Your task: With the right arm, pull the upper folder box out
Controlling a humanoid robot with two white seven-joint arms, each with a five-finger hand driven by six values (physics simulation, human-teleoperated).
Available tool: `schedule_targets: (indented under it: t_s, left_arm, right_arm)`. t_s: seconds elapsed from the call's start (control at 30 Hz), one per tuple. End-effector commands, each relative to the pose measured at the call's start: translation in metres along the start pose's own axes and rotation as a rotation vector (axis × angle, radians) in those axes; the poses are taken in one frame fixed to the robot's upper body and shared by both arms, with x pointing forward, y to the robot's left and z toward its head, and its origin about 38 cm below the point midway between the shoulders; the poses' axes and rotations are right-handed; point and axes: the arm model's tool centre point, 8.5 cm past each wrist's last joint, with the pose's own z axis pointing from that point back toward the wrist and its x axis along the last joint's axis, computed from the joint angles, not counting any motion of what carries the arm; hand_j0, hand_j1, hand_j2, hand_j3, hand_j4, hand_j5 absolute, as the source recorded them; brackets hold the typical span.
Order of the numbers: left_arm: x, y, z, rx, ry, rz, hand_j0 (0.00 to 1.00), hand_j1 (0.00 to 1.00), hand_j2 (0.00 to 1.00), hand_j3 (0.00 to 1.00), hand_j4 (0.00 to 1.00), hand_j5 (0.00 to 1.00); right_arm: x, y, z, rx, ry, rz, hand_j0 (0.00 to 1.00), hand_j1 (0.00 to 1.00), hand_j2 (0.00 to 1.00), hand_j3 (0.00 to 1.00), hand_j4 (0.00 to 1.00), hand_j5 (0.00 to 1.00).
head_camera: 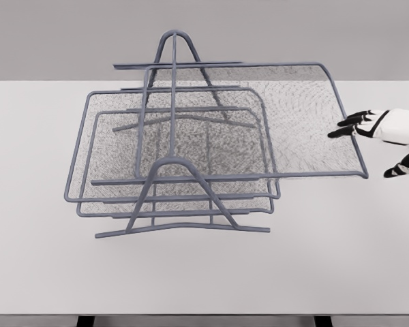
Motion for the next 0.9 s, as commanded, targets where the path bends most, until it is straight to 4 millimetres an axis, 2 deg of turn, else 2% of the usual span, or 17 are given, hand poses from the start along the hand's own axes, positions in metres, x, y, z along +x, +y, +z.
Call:
schedule_targets:
  t_s: [0.0, 0.43, 0.87]
  left_arm:
    - [0.0, 0.0, 0.0, 0.0, 0.0, 0.0, 1.0, 1.0, 1.0, 1.0, 1.0, 1.0]
    - [0.0, 0.0, 0.0, 0.001, 0.0, 0.002, 1.0, 1.0, 1.0, 1.0, 1.0, 1.0]
    - [0.0, 0.0, 0.0, 0.0, 0.0, 0.0, 1.0, 1.0, 1.0, 1.0, 1.0, 1.0]
  right_arm:
    - [-0.007, -0.003, 0.007, -0.012, 0.025, -0.008, 1.0, 1.0, 1.0, 1.0, 1.0, 1.0]
    - [-0.01, -0.015, 0.019, -0.05, 0.043, -0.006, 1.0, 1.0, 1.0, 1.0, 1.0, 1.0]
    - [-0.012, -0.015, 0.022, -0.048, 0.055, -0.008, 1.0, 1.0, 1.0, 1.0, 1.0, 1.0]
